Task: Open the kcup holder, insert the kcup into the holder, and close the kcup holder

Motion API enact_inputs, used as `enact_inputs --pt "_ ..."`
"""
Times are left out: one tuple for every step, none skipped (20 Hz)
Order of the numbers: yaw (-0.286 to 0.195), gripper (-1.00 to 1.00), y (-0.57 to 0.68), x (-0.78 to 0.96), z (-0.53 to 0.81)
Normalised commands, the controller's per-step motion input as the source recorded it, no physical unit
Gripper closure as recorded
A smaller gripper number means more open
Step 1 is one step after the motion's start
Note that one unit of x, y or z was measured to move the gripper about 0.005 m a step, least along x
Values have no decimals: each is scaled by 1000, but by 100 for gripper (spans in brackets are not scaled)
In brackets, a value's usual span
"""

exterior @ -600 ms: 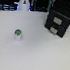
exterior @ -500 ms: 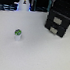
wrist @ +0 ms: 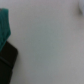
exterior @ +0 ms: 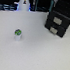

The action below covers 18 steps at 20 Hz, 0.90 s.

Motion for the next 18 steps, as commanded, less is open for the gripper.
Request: enact_inputs --pt "-239 -100 674 -147 13" --pt "-279 -100 703 -144 57" --pt "-223 -100 667 -149 7" --pt "-222 -100 672 -152 4" --pt "-220 -100 678 -155 3" --pt "-217 -100 684 -164 2" --pt "-215 -100 688 -174 3" --pt "-208 -100 686 -198 2" --pt "-202 -100 698 -210 4" --pt "-198 -100 702 -228 0" --pt "-192 -100 709 -243 -2" --pt "-189 -100 716 -250 -10" --pt "-183 -100 722 -260 -25" --pt "-174 -100 723 -307 -61" --pt "-161 -100 724 -324 -98" --pt "-153 -100 725 -314 -114" --pt "-148 -100 719 -303 -123" --pt "-136 -100 702 -300 -139"
